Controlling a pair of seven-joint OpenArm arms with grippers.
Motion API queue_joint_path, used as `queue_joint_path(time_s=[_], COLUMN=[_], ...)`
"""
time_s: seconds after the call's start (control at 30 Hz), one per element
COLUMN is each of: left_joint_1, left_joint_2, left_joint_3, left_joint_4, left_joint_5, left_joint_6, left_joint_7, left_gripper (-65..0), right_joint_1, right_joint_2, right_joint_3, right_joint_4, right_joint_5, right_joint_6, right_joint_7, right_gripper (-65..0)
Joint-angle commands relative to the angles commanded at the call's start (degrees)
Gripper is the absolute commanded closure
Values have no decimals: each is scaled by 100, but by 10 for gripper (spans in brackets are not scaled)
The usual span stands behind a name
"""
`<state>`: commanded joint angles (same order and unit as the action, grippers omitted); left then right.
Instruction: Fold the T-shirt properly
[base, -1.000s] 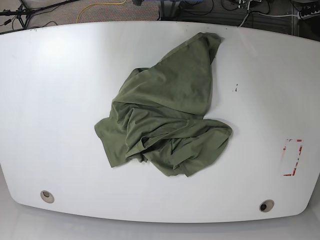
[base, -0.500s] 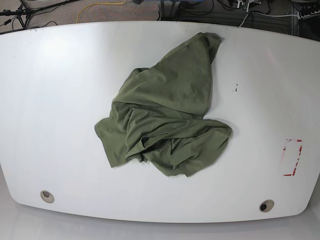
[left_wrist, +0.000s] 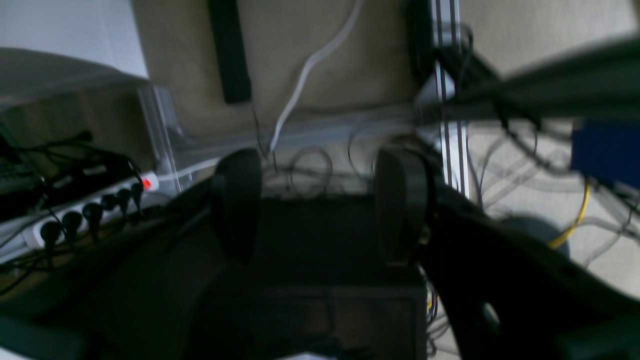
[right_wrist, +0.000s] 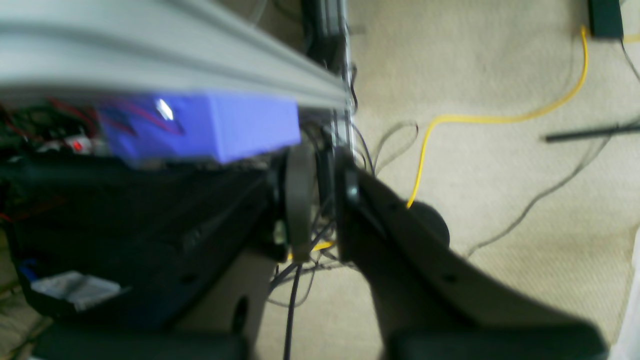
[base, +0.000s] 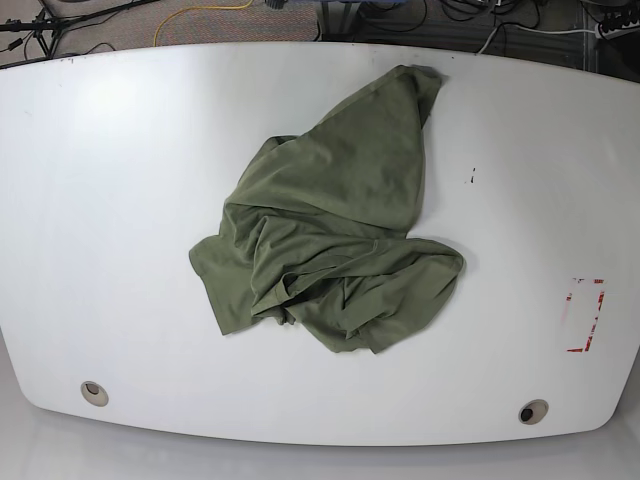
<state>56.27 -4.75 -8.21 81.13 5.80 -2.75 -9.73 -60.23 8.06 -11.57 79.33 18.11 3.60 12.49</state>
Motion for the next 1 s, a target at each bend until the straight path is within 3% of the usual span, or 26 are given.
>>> queue_joint_path(time_s=[0.07,0.13,0.33,0.53,0.87,1.0], left_joint_1=[274,336,456,929,1066,1143], left_joint_2=[-173,-225,-312,-255,-260,-338], left_joint_3=[58,57,46,-295,-520,-529], left_joint_4=[384,452,690,1317,1518,1586], left_joint_5=[-515,-595,-760,-552,-650,-895], left_joint_6=[41,32,39,56,44,27], left_joint_7=[-187,-210,-237,-390,-428,-351], left_gripper=[-346,-346,-345,-349,-347,-343], right_joint_1=[-187,-236,-387,-739,-884,-899], right_joint_2=[12,13,22,54,54,86], right_joint_3=[42,58,111,346,502,440], right_joint_4=[293,343,627,1208,1499,1606], right_joint_5=[-35,-44,-45,-23,-37,-35], right_joint_6=[-95,-134,-204,-545,-519,-441], right_joint_7=[-33,-45,-57,226,346,329], right_gripper=[-71,-71,-70,-71,-69,-70])
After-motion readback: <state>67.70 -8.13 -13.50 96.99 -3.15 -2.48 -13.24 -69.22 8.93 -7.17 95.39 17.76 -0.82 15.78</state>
